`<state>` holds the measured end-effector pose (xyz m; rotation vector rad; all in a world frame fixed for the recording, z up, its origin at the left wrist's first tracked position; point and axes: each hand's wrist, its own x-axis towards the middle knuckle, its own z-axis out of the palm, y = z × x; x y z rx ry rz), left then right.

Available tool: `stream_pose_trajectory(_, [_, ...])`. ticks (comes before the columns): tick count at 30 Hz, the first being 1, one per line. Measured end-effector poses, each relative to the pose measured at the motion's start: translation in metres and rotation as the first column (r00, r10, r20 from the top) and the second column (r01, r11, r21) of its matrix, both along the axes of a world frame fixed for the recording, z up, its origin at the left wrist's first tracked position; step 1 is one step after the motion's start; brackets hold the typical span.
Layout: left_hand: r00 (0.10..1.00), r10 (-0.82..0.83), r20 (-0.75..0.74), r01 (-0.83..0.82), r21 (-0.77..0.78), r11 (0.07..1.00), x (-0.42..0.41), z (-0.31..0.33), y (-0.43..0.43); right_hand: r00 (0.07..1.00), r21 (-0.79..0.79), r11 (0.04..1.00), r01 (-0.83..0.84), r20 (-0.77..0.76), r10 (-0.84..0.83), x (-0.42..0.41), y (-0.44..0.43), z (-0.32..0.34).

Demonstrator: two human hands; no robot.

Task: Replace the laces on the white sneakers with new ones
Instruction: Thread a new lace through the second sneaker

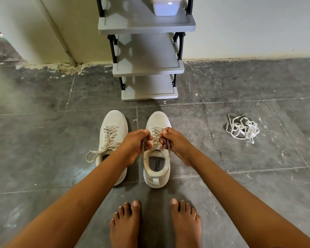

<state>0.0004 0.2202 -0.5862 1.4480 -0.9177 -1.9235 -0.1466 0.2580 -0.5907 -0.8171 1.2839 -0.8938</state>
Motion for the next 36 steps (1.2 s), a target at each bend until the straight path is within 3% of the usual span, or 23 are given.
stream_pose_trajectory(14, [0.993, -0.095, 0.07, 0.101, -0.082, 0.992, -0.001, -0.009, 0.004, 0.99, -0.108, 0.989, -0.102, -0.106, 0.091, -0.004, 0.007, -0.003])
stream_pose_trajectory(22, [0.991, -0.04, 0.132, 0.06, -0.15, 0.987, 0.0, -0.022, 0.005, 0.985, -0.057, 0.993, -0.101, -0.145, 0.091, -0.007, 0.007, -0.006])
stream_pose_trajectory(36, [0.962, -0.235, 0.139, 0.265, -0.273, 0.925, 0.004, -0.022, 0.005, 0.992, -0.041, 0.998, -0.037, -0.123, 0.032, -0.001, 0.007, -0.009])
